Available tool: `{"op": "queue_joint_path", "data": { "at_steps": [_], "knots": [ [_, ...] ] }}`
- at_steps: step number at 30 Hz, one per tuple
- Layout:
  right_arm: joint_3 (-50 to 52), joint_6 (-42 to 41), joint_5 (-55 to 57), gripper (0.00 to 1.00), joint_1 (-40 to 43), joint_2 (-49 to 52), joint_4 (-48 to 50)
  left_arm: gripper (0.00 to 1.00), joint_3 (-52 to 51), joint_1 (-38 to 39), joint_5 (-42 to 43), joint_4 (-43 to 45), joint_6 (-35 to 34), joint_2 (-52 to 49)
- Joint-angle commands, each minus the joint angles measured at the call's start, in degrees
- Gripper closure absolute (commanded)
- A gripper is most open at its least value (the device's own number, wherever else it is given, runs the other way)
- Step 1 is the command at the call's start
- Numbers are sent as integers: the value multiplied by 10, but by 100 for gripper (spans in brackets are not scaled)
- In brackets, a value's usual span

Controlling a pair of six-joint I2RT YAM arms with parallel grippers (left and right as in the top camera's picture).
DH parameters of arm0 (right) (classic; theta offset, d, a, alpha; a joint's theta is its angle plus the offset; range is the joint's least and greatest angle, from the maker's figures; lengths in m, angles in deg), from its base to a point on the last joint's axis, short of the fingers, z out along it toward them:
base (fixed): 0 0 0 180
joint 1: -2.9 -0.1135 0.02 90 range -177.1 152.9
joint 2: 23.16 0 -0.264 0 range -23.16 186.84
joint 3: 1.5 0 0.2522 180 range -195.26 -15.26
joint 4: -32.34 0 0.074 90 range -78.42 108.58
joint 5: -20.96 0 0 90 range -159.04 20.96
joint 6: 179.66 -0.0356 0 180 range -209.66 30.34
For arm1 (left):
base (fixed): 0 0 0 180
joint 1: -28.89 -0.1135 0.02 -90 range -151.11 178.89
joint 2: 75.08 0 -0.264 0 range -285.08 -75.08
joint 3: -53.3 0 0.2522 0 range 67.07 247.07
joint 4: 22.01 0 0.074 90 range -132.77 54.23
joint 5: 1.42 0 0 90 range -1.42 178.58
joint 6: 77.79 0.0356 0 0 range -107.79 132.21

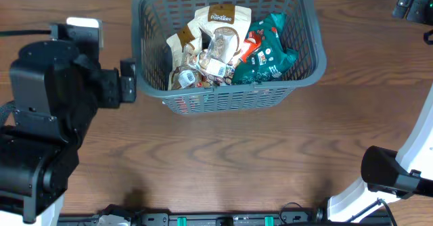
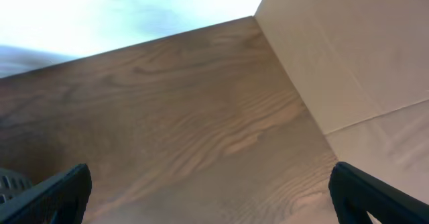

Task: Pack container
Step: 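Withdraw the left gripper left and down away from the basket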

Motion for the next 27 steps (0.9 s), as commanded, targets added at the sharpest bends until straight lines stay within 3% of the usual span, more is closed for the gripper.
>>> {"op": "queue_joint_path", "data": {
  "at_steps": [1, 7, 15, 27],
  "knots": [
    [-6, -8, 7, 1, 4, -12, -1, 1, -3, -3, -13, -20, 8, 6],
    [-6, -8, 7, 1, 4, -12, -1, 1, -3, -3, -13, -23, 7, 7],
    [-6, -8, 7, 1, 4, -12, -1, 1, -3, -3, -13, 13, -80, 35],
    [-6, -8, 7, 1, 4, -12, -1, 1, -8, -18, -13, 61, -108, 151]
  ]
}}
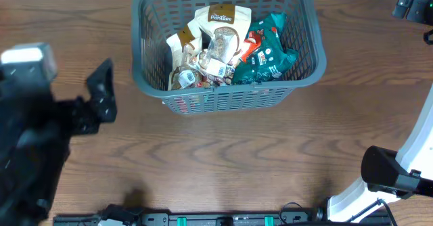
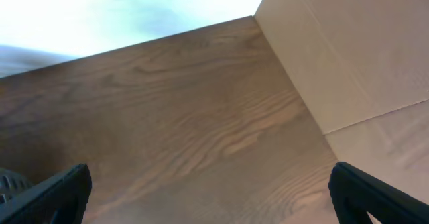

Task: Pack container
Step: 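Withdraw the left gripper left and down away from the basket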

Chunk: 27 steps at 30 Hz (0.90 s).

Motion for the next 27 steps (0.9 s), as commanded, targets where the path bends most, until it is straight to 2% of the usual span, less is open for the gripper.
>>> {"op": "queue_joint_path", "data": {
  "at_steps": [1, 6, 10, 18, 27],
  "knots": [
    [-6, -8, 7, 1, 4, -12, -1, 1, -9, -22, -7, 0, -33, 45],
    [-6, -8, 7, 1, 4, -12, -1, 1, -45, -59, -7, 1, -64, 114],
    [-6, -8, 7, 1, 4, -12, -1, 1, -112, -87, -7, 25, -78, 174],
    [-6, -8, 7, 1, 4, -12, -1, 1, -325, -130, -5, 167, -114, 299],
    [-6, -8, 7, 1, 4, -12, -1, 1, -519, -157, -5, 310, -153, 352]
  ]
}}
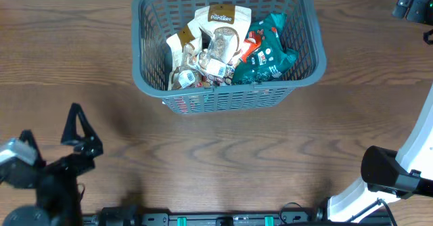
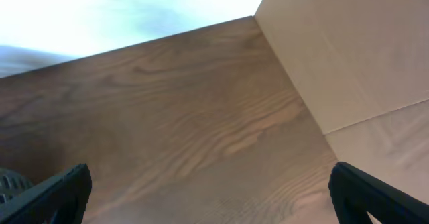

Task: Pack container

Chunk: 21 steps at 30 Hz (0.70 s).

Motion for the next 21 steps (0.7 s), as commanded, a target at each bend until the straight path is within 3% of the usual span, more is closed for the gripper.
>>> {"op": "queue_joint_path", "data": {
  "at_steps": [1, 21],
  "knots": [
    [-6, -8, 7, 1, 4, -12, -1, 1, -58, -7, -4, 35, -19, 11],
    [-6, -8, 7, 1, 4, -12, -1, 2, -288, -7, -3, 167, -120, 80]
  ]
}}
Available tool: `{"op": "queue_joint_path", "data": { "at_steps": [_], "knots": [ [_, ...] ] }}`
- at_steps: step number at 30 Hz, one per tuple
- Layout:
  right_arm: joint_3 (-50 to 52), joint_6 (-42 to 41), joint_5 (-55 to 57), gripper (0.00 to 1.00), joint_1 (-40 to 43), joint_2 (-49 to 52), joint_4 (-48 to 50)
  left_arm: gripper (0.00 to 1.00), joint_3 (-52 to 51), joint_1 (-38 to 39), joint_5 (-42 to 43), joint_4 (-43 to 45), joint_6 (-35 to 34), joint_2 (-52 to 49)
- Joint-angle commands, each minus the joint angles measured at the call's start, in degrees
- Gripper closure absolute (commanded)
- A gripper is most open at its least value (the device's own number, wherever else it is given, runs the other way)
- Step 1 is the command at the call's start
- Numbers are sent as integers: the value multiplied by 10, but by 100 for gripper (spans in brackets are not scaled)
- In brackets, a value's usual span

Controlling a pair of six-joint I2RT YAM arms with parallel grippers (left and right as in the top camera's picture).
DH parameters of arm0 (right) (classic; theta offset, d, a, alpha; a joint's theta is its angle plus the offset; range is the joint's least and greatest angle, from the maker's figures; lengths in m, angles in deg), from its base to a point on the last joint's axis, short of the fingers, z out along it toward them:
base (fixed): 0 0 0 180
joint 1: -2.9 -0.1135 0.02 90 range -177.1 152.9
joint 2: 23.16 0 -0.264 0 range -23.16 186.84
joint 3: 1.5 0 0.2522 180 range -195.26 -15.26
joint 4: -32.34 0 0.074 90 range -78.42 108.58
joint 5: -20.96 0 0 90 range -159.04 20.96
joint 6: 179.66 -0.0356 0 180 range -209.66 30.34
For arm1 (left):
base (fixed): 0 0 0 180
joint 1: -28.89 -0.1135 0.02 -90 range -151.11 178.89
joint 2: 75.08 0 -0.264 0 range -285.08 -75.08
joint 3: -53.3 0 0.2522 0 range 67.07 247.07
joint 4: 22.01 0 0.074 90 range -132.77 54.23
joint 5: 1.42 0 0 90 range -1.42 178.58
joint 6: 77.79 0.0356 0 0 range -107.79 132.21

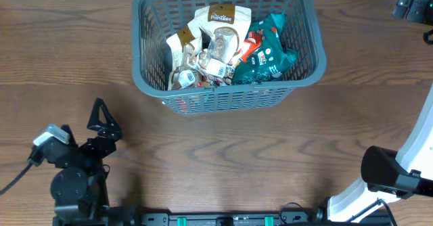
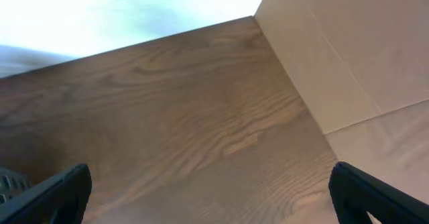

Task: Pack container

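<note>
A grey plastic basket [image 1: 226, 97] stands at the back middle of the table. It holds several snack packets: a cream bag [image 1: 220, 16], a clear pouch [image 1: 220, 50] and a teal bag [image 1: 270, 47]. My left gripper [image 1: 103, 121] sits low at the front left, pulled back near its arm's base, holding nothing; its jaws are too small to read. My right gripper [image 2: 211, 184] hangs open over bare wood by the table's far right corner, its fingertips [image 2: 60, 190] wide apart. In the overhead view the right gripper shows at the top right edge.
The wooden table [image 1: 223, 158] stretches in front of the basket. The right arm's base [image 1: 385, 172] stands at the front right. In the right wrist view the table's edge [image 2: 295, 83] runs beside a beige floor.
The left arm has drawn in further toward its base at the front left, its gripper now a little to the right and lower. Basket, packets and right gripper are unchanged.
The left arm was raised beside the basket's left wall, its gripper close to the rim. Then it stood further left and forward, then low at the front left, and now folded by its base. The basket's contents and the right arm stayed the same throughout.
</note>
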Motion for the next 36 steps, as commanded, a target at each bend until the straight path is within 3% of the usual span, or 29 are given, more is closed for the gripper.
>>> {"op": "queue_joint_path", "data": {
  "at_steps": [1, 22, 36],
  "knots": [
    [-6, -8, 7, 1, 4, -12, -1, 1, -34, -3, -3, 26, -23, 26],
    [-6, -8, 7, 1, 4, -12, -1, 1, -137, -3, -2, 48, -53, 112],
    [-6, -8, 7, 1, 4, -12, -1, 1, -200, -3, 2, 60, -122, 137]
  ]
}}
